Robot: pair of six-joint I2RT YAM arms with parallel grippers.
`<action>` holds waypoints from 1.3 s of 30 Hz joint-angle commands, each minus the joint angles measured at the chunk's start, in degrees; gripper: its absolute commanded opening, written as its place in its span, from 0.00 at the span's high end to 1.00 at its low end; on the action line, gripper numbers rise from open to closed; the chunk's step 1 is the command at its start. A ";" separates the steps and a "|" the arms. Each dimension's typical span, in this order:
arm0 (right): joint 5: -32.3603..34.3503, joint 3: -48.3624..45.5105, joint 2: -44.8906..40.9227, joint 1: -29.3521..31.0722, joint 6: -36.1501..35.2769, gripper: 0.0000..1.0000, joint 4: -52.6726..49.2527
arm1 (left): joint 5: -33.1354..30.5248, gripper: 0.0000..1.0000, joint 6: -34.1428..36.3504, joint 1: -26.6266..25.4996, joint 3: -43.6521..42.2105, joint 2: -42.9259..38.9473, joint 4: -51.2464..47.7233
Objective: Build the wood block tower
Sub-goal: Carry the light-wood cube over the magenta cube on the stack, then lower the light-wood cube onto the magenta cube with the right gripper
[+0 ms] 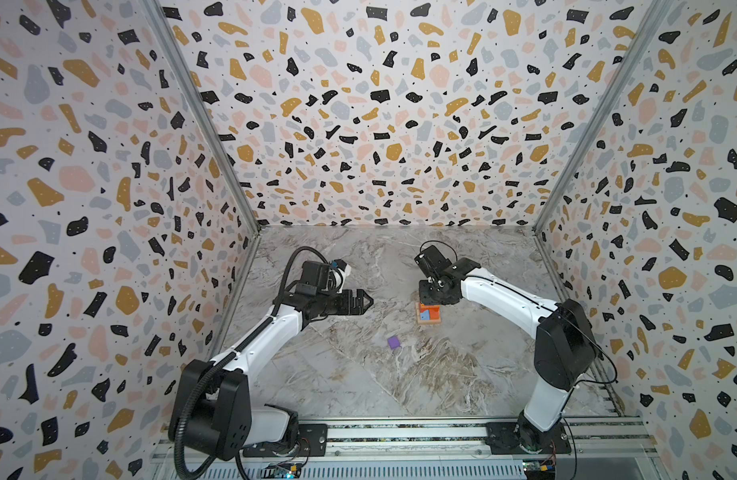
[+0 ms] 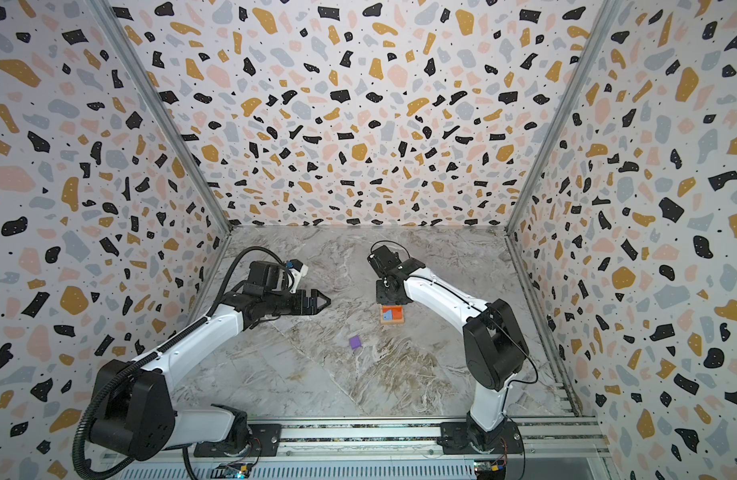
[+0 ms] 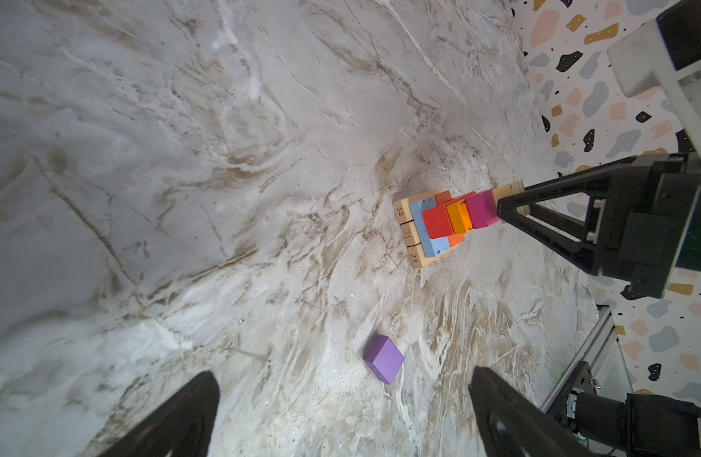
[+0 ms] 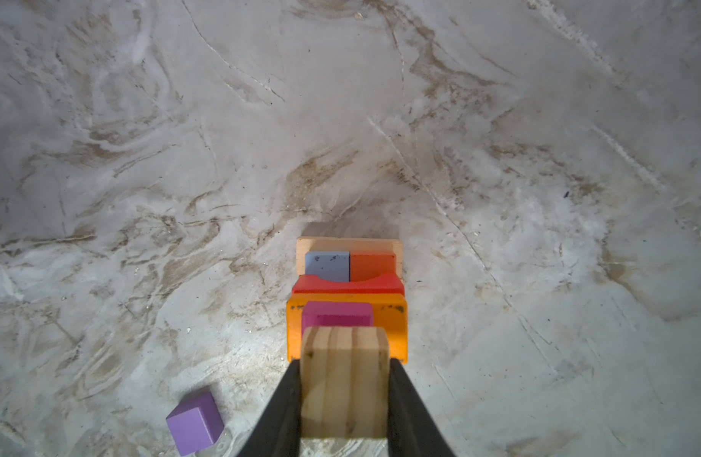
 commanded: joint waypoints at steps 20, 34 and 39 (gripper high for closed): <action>0.12 1.67 0.24 0.26 0.54 0.74 0.00 | 0.48 0.00 -0.33 0.33 -0.38 -1.00 1.49; -0.30 1.68 0.59 0.64 0.35 0.73 0.10 | 0.47 0.00 -0.39 0.34 -0.30 -0.85 1.48; -0.61 1.77 0.68 0.61 0.35 0.72 0.18 | 0.48 0.00 -0.38 0.32 -0.29 -0.87 1.51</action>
